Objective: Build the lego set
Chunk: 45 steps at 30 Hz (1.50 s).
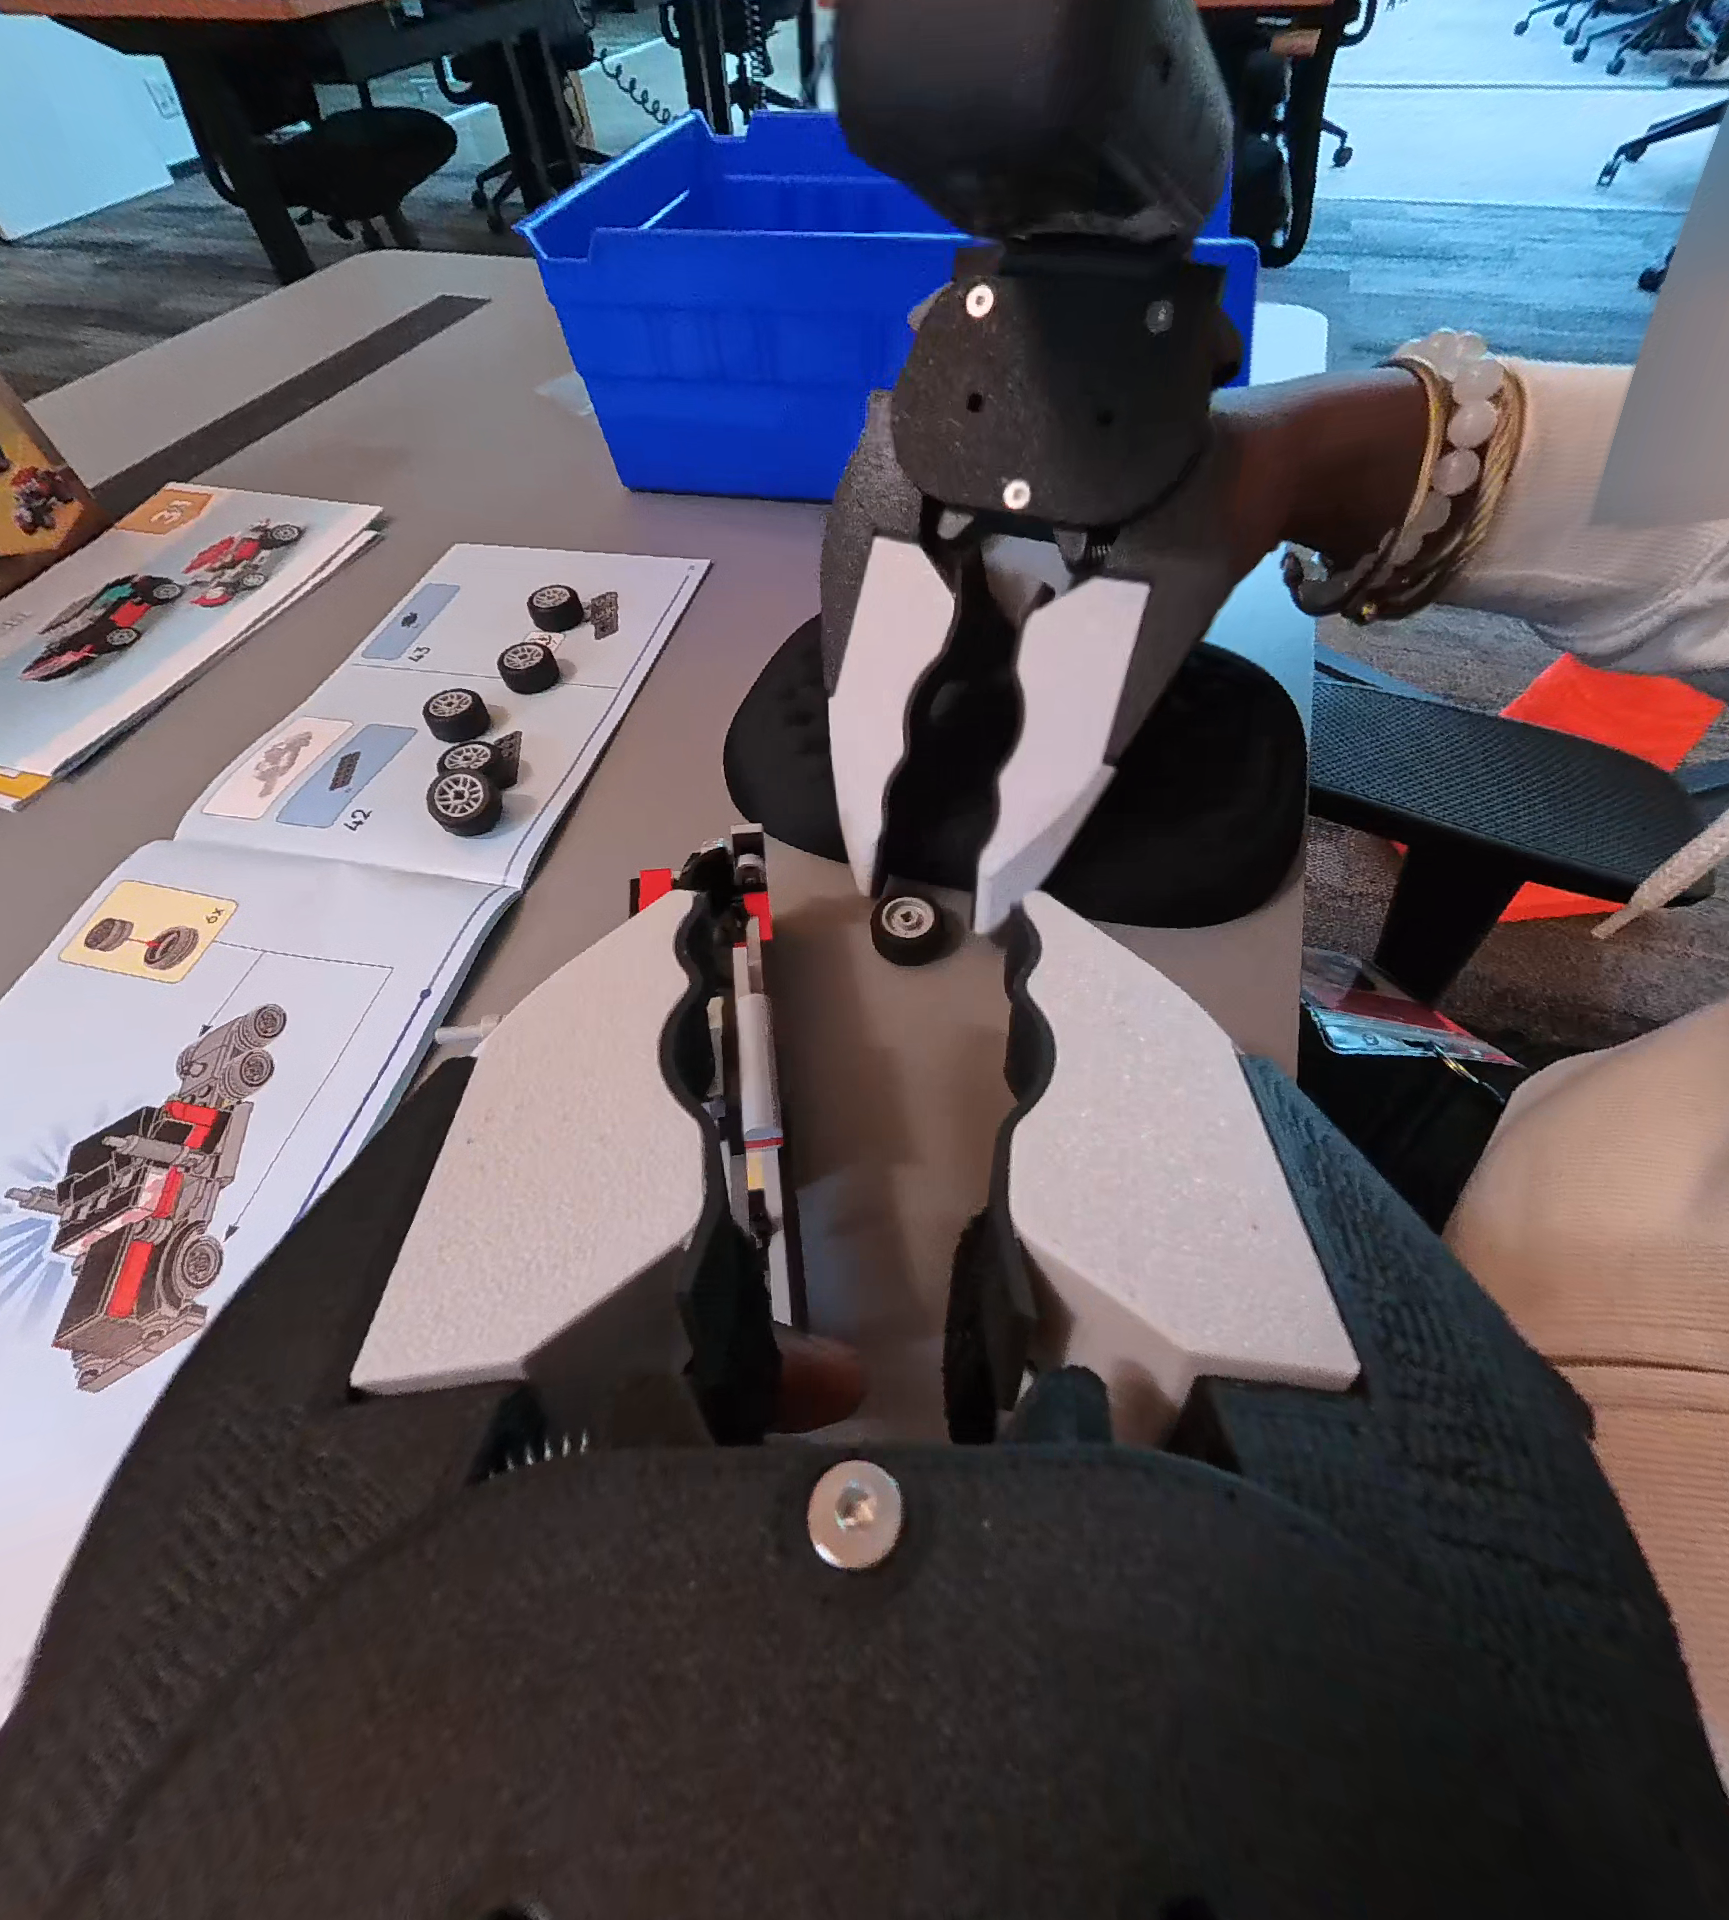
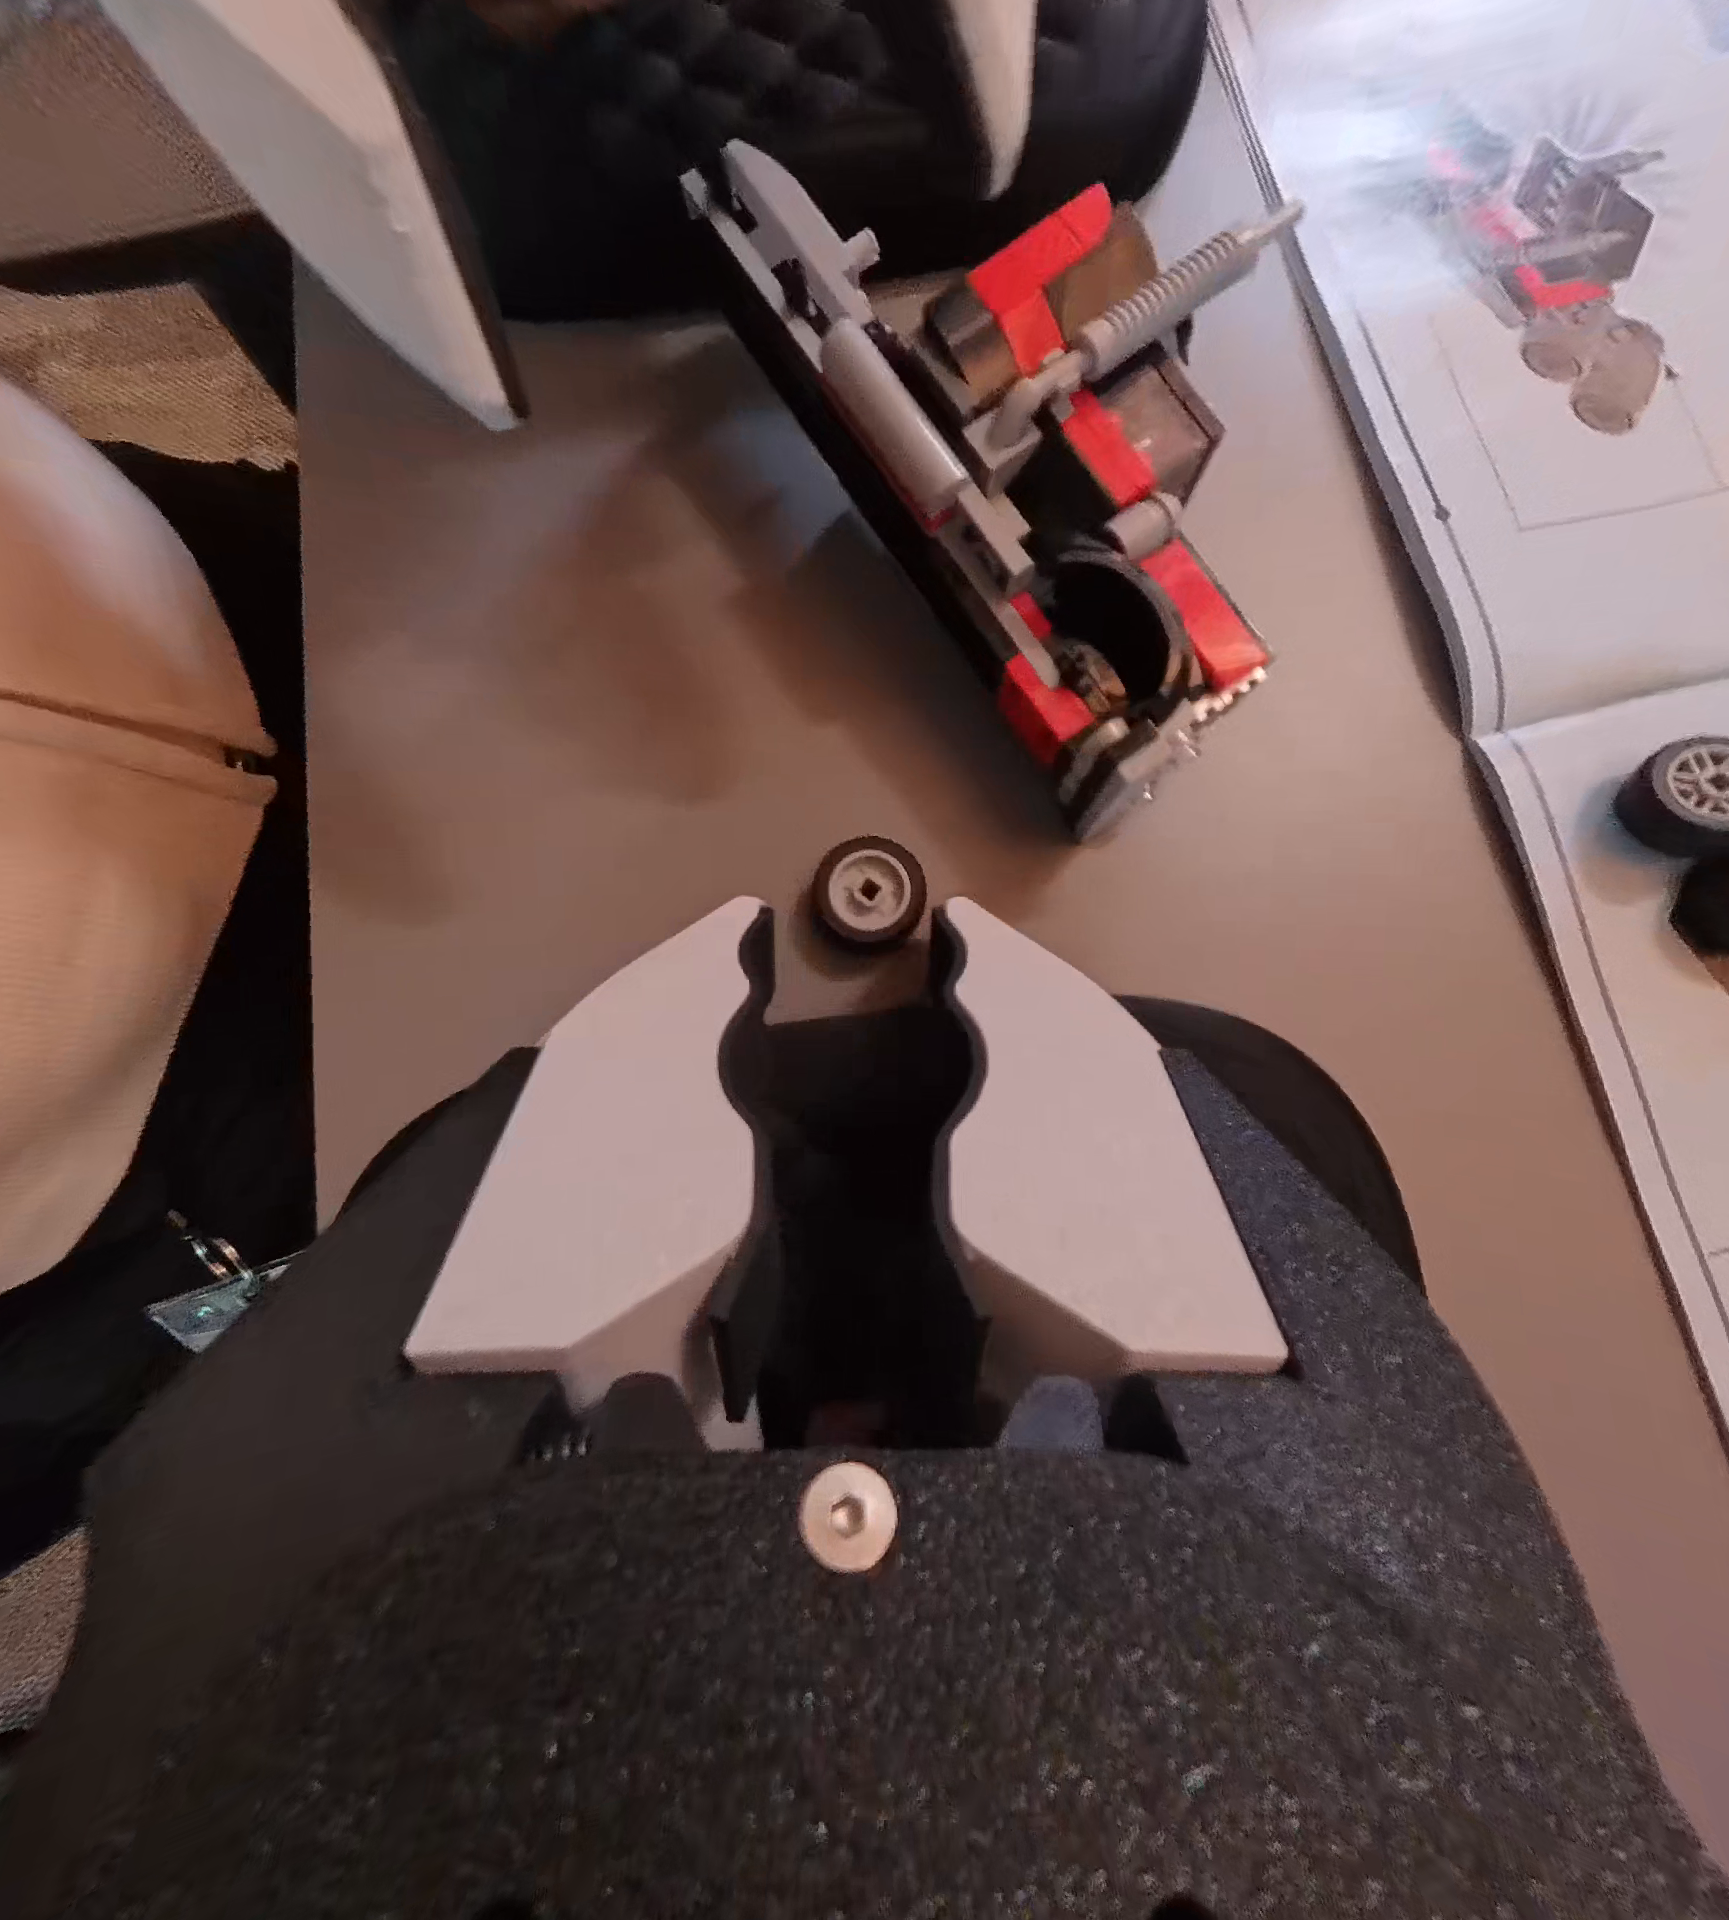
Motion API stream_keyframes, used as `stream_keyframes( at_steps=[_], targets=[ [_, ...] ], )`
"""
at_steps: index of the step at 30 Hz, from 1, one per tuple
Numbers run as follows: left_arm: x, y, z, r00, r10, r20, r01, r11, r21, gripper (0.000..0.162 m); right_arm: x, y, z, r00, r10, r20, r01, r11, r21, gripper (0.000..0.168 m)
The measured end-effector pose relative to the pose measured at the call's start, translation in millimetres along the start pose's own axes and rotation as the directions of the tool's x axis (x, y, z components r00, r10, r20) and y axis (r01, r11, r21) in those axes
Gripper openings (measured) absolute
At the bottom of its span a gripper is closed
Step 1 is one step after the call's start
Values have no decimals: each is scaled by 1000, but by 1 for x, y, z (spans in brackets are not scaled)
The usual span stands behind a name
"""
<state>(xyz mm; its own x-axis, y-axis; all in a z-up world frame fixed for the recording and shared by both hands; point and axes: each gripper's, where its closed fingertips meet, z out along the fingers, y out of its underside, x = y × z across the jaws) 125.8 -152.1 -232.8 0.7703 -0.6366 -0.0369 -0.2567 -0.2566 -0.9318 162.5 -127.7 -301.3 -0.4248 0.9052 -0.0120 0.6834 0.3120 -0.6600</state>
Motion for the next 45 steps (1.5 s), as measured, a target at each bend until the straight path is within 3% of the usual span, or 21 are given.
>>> stream_keyframes(
  at_steps=[5,7,8,10,12,13,16,19,23,31,33,35,37,39,41,45],
  targets=[
    [-3,0,-2,1000,-13,5,13,1000,7,54,3,-2,5,1000,4,-22,-4,1000,-10,22],
    [-3,-6,-3,1000,5,13,-6,999,39,54,5,-22,-6,993,119,23,-121,982,146,22],
    [-3,-12,-4,1000,19,22,-21,997,72,54,5,-42,-19,973,205,105,-227,931,285,22],
    [-7,-33,-6,997,48,60,-59,979,195,54,6,-85,-57,858,328,395,-505,676,536,21],
    [-12,-61,-11,989,80,124,-120,928,352,49,10,-109,-91,682,303,666,-727,388,567,21],
    [-14,-72,-14,979,112,169,-172,899,402,47,12,-115,-98,614,277,739,-787,297,541,21],
    [-16,-96,-15,927,229,298,-347,824,448,44,9,-127,-108,493,191,849,-868,172,465,21],
    [-9,-104,-9,894,317,317,-434,788,436,40,6,-136,-116,411,112,905,-910,98,402,21],
    [-9,-106,-9,872,349,344,-475,775,416,26,2,-141,-116,365,70,928,-930,81,359,21],
    [-9,-103,-13,897,324,300,-430,797,425,19,-5,-145,-108,320,42,946,-944,100,315,21],
    [-12,-98,-12,900,321,294,-419,822,385,19,-3,-142,-103,370,88,925,-925,124,359,23],
    [-21,-91,-11,894,313,321,-412,856,312,19,3,-136,-96,482,185,856,-874,173,455,32],
    [-33,-79,-10,871,334,359,-422,884,202,19,13,-130,-91,641,295,709,-768,232,597,32],
    [-38,-71,-8,843,376,384,-449,886,118,19,19,-126,-84,769,367,523,-635,350,688,29],
    [-38,-69,-6,834,397,383,-460,884,87,19,20,-127,-80,784,383,488,-617,396,680,25],
    [-34,-73,-3,830,410,379,-475,875,93,19,21,-132,-88,696,316,645,-718,284,635,11]
  ],
)
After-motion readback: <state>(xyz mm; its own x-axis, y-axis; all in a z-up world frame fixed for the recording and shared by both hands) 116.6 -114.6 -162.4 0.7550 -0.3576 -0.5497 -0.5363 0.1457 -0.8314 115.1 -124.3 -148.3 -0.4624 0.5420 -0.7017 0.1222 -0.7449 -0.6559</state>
